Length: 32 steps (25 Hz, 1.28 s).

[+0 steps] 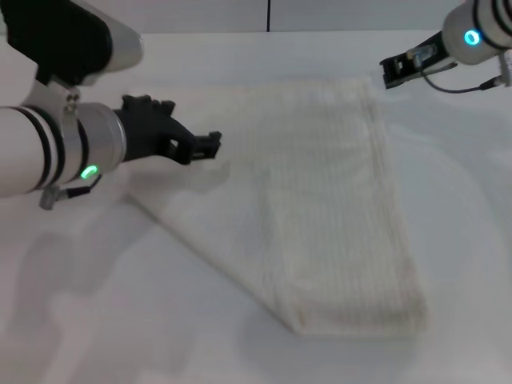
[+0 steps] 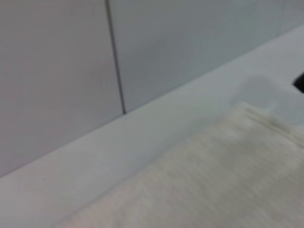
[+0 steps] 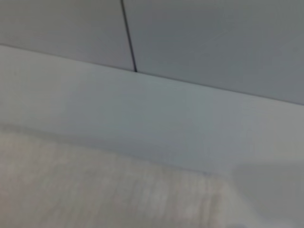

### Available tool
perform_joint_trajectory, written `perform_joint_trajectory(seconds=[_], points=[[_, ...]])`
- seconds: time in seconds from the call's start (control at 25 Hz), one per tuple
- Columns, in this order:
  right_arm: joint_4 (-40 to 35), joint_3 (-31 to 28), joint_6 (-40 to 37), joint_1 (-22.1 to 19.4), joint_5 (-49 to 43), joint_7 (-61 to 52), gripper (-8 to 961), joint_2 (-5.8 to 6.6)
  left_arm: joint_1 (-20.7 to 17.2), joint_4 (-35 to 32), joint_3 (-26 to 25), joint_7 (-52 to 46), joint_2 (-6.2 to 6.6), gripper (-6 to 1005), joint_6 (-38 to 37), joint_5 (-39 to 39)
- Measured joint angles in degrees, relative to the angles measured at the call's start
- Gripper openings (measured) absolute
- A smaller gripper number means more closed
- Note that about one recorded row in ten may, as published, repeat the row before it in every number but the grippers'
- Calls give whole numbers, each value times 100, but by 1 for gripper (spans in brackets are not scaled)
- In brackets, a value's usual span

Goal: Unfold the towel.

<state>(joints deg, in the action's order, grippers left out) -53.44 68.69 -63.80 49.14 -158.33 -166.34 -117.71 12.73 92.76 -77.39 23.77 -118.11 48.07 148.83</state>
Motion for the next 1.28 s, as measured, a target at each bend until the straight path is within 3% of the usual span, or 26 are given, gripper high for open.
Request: perform_joint_trajectory(seconds=[0.36,0.96,1.28], points=[[1228,4,559,568,-4,90,14,16,0,-35,329,120,-15,815,-23,0],[1949,40,1546,589,41,285,20,-105,110,-133,581,254,-27,815,-114,-13],[2378,47,1995,613,143,326,24,-119,344,-460,792,259,-32,814,-272,-34]])
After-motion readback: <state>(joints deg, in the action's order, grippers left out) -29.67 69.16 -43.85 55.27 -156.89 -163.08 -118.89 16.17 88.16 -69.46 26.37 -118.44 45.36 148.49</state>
